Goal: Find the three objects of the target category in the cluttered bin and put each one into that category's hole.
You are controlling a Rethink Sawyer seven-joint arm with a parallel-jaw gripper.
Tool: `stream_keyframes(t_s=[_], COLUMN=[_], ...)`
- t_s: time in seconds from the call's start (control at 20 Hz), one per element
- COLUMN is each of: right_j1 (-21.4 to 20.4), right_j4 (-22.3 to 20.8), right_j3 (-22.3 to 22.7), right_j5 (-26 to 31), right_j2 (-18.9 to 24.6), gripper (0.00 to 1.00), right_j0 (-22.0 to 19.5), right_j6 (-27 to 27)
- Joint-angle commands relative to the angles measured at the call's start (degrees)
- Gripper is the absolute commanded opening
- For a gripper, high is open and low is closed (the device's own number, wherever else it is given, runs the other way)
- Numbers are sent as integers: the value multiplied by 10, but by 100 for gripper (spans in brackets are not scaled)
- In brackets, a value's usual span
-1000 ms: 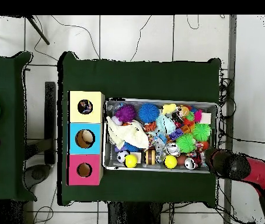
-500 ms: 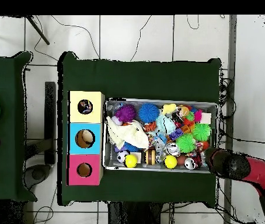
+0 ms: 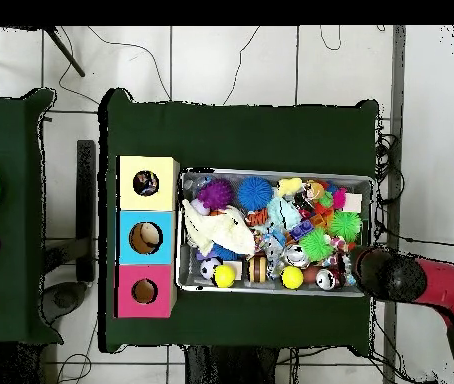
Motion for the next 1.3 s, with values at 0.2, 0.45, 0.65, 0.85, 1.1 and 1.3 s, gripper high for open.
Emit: stream_keyframes(t_s=[0.2, 0.45, 0.65, 0.85, 1.1, 1.3], right_j1=[-79, -91, -108, -127, -163, -175], right_j4=[33, 44, 48, 55, 67, 78], right_j3=[40, 49, 52, 61, 74, 81], right_j5=[95, 96, 97, 97, 104, 104], right_j2=[-17, -19, -17, -15, -15, -16], gripper=[0, 0, 0, 0, 0, 0], right_j0=[41, 44, 47, 48, 54, 58], right_j6=[-25, -26, -31, -33, -33, -29])
